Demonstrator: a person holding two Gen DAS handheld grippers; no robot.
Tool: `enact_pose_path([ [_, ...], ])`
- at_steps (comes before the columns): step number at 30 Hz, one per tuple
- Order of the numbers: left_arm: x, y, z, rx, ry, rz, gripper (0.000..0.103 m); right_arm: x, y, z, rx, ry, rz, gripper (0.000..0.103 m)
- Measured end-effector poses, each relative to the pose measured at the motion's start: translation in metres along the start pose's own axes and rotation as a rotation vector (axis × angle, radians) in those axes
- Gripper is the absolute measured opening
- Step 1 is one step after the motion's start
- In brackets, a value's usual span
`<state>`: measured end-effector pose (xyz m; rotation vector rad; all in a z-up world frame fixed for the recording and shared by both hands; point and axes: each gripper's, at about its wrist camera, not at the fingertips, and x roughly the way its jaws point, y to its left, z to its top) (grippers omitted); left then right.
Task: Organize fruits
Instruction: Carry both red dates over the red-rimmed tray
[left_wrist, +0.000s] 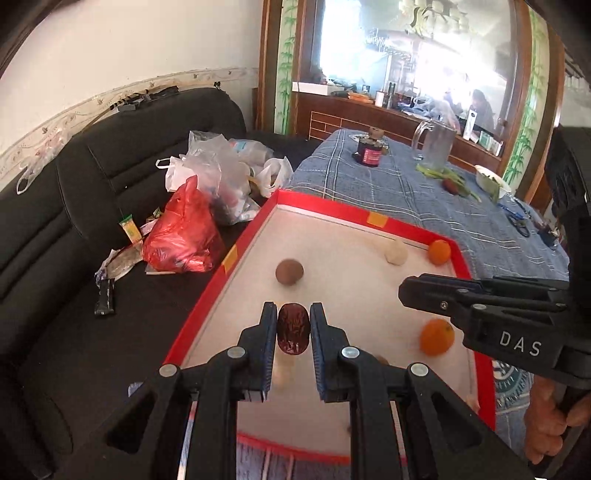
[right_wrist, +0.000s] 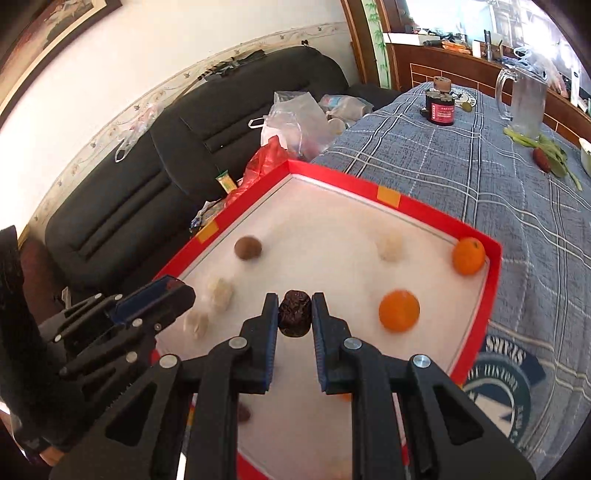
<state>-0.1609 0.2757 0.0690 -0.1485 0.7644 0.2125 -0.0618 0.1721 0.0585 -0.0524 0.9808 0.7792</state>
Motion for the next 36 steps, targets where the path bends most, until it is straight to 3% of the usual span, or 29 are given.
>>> enact_pose_path([
  [14, 0.043, 0.001, 0.015, 0.022, 0.076, 0.075, 0.017, 0.047, -0.017, 0.015, 0.055, 0.056, 0.000, 0.020],
  [25, 0.062, -0.007, 0.019, 0.055, 0.117, 0.100, 0.017, 0.062, -0.037, 0.020, 0.086, 0.062, -0.029, 0.020],
  [36, 0.071, -0.015, 0.021, 0.092, 0.163, 0.161, 0.017, 0.058, -0.060, 0.026, 0.109, 0.051, -0.113, 0.020],
])
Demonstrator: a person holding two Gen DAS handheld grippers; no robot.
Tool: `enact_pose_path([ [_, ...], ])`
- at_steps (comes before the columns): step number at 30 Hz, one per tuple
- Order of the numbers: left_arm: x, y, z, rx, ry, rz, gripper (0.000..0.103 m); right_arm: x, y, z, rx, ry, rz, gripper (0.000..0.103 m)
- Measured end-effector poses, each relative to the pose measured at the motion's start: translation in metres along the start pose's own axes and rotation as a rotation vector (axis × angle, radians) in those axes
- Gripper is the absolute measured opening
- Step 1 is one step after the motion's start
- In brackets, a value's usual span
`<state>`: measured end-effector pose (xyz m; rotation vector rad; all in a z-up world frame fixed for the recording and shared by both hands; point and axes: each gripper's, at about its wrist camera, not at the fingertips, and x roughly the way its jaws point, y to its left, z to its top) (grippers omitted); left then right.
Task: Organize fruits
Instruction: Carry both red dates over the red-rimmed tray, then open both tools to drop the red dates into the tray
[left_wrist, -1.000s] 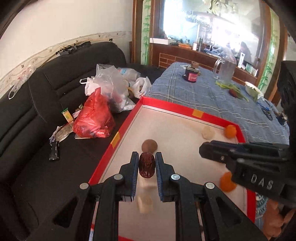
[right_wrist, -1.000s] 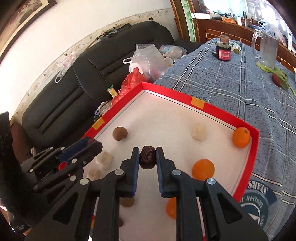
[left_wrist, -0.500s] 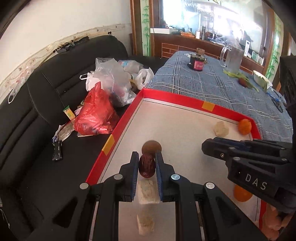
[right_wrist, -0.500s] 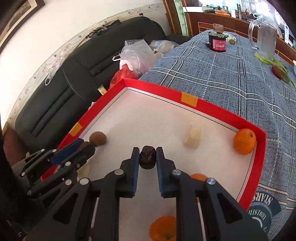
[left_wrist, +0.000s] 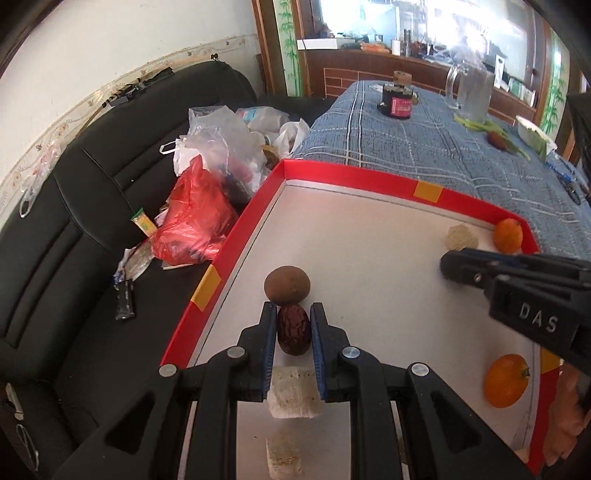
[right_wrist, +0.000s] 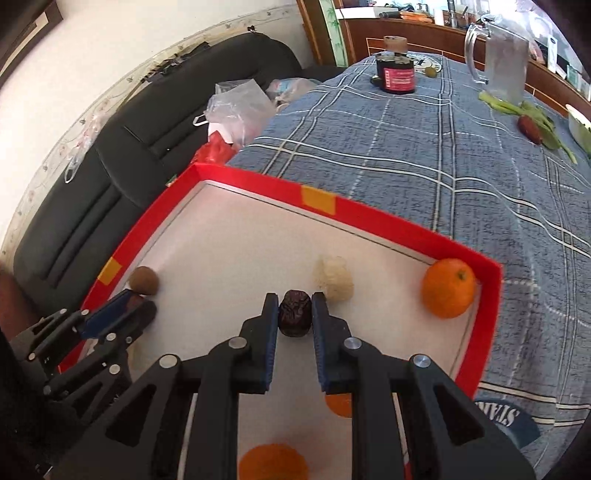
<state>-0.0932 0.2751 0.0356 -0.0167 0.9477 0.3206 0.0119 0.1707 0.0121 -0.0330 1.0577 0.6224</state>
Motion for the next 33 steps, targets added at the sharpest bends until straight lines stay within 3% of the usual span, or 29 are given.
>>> enact_pose_path([
  [18, -0.002, -0.024, -0.003, 0.098, -0.007, 0.128, 0.019, -0.005, -0.019, -0.001, 0.046, 0.005, -0.013, 0.020],
  [25, -0.002, -0.027, 0.000, 0.075, 0.017, 0.158, 0.020, -0.008, -0.019, -0.003, 0.049, 0.000, 0.027, 0.021],
  [26, -0.003, -0.024, 0.001, 0.050, 0.023, 0.140, 0.027, -0.009, -0.020, -0.002, 0.055, 0.001, 0.039, 0.021],
  [27, -0.005, -0.021, 0.001, 0.018, 0.026, 0.115, 0.042, -0.010, -0.021, -0.002, 0.060, 0.004, 0.052, 0.021],
  [29, -0.015, -0.018, -0.001, -0.051, -0.008, 0.080, 0.055, -0.012, -0.022, -0.002, 0.068, 0.016, 0.084, 0.021],
  [32, -0.035, -0.022, -0.004, -0.060, -0.069, 0.095, 0.058, -0.022, -0.019, -0.005, 0.051, 0.004, 0.108, 0.029],
  [33, -0.042, -0.023, -0.005, -0.068, -0.090, 0.096, 0.062, -0.026, -0.017, -0.007, 0.044, -0.010, 0.109, 0.038],
])
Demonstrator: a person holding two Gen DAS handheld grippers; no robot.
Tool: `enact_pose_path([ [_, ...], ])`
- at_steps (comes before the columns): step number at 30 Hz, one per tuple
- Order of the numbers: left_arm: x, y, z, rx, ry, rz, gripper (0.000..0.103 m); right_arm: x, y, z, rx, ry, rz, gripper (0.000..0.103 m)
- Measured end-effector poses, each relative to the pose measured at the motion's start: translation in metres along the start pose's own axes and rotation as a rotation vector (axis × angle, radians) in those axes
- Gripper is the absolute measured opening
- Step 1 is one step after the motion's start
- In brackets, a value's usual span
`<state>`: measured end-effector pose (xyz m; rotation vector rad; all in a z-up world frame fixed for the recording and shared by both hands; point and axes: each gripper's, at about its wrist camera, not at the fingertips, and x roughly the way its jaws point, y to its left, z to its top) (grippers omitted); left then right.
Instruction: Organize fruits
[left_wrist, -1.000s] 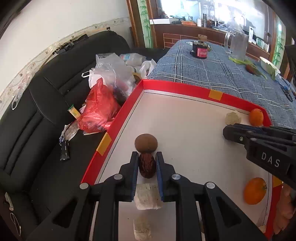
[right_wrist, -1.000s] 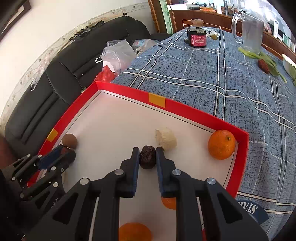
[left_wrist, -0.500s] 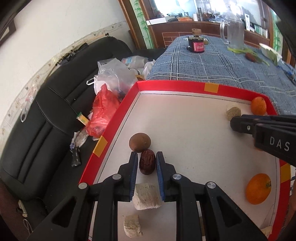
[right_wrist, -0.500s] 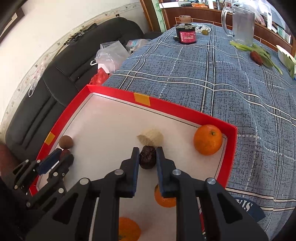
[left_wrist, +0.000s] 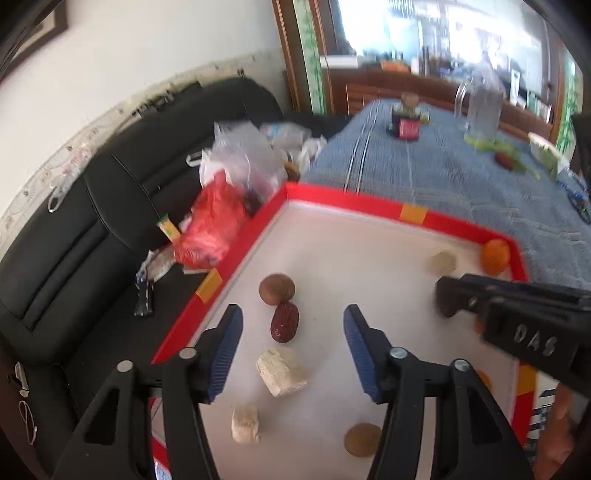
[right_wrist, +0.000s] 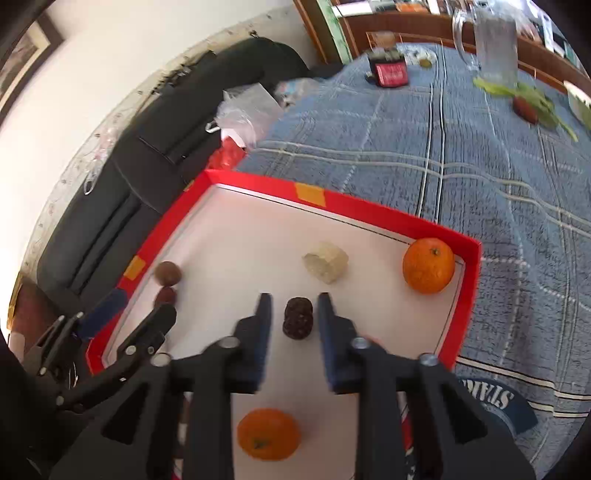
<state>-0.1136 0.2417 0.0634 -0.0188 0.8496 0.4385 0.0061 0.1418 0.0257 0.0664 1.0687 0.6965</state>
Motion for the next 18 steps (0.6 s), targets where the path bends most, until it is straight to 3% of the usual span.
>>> enact_pose_path([
  [1, -0.007, 0.000, -0.001, -0.009, -0.022, 0.004, 0.065, -0.010, 0.003, -0.002, -0.008, -0.034, 0.001, 0.046],
  [3, -0.026, 0.002, -0.001, -0.023, -0.078, 0.019, 0.081, -0.026, 0.008, -0.007, -0.021, -0.094, 0.008, 0.052],
  [7, -0.060, 0.006, -0.006, -0.022, -0.163, 0.037, 0.082, -0.072, 0.013, -0.032, -0.035, -0.229, 0.005, 0.059],
  [11, -0.092, 0.013, -0.011, -0.053, -0.222, 0.007, 0.084, -0.111, 0.020, -0.056, -0.063, -0.306, -0.047, 0.061],
  [14, -0.113, 0.017, -0.018, -0.067, -0.264, 0.001, 0.091, -0.146, 0.029, -0.075, -0.095, -0.383, -0.083, 0.067],
  [16, -0.126, 0.019, -0.024, -0.070, -0.296, 0.009, 0.100, -0.168, 0.039, -0.089, -0.109, -0.445, -0.108, 0.079],
  [18, -0.143, 0.018, -0.034, -0.076, -0.350, 0.032, 0.103, -0.182, 0.045, -0.100, -0.124, -0.488, -0.123, 0.082],
])
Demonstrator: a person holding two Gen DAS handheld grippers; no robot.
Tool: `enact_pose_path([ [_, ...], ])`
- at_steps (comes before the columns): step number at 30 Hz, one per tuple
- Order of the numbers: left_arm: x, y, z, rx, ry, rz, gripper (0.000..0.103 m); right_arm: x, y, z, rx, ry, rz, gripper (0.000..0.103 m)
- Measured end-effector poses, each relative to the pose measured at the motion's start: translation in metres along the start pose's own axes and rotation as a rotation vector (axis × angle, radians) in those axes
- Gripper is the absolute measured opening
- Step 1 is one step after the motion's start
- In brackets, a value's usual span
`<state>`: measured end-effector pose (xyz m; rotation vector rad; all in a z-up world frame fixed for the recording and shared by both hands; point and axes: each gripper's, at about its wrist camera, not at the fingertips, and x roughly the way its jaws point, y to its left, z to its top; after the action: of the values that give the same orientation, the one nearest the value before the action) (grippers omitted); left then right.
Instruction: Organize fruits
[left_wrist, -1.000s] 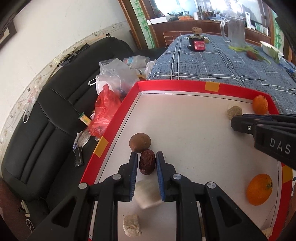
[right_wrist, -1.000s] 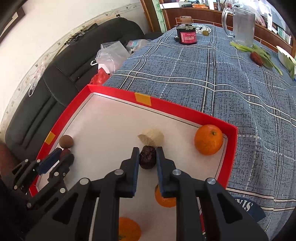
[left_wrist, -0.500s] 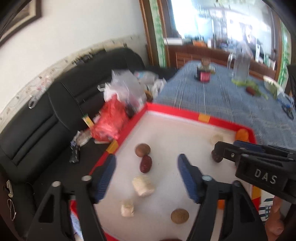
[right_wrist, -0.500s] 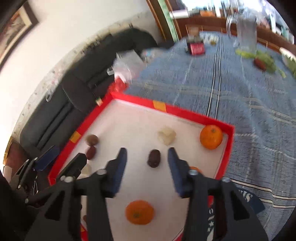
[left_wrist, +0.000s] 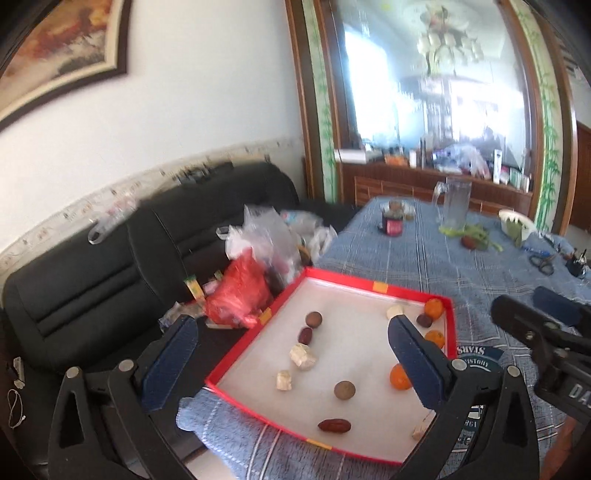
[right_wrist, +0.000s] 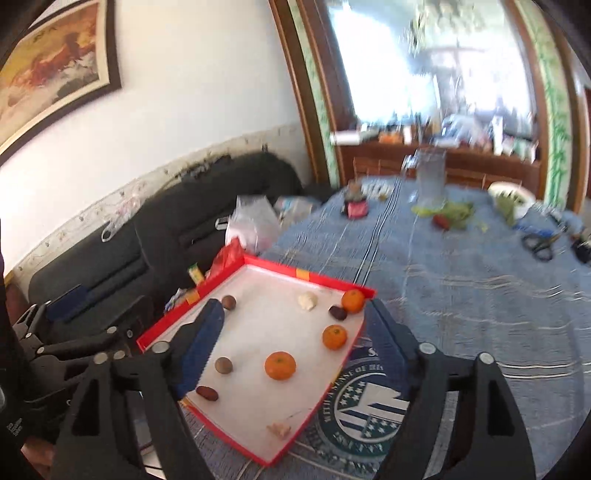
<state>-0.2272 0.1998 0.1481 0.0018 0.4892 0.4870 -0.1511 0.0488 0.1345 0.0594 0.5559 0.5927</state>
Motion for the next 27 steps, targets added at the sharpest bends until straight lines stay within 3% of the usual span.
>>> enact_pose_path([
  [3, -0.021, 0.001, -0.005, -0.004, -0.051, 0.016, 0.103, -0.025, 0.008, -0.007, -0.039, -0.039, -0.027, 0.089],
  [6, -0.031, 0.004, -0.009, -0.012, -0.044, -0.007, 0.103, -0.042, 0.011, -0.016, -0.038, -0.077, -0.032, 0.097],
  [27, -0.052, 0.025, -0.030, -0.040, -0.039, 0.006, 0.103, -0.055, 0.031, -0.035, -0.058, -0.081, -0.068, 0.099],
])
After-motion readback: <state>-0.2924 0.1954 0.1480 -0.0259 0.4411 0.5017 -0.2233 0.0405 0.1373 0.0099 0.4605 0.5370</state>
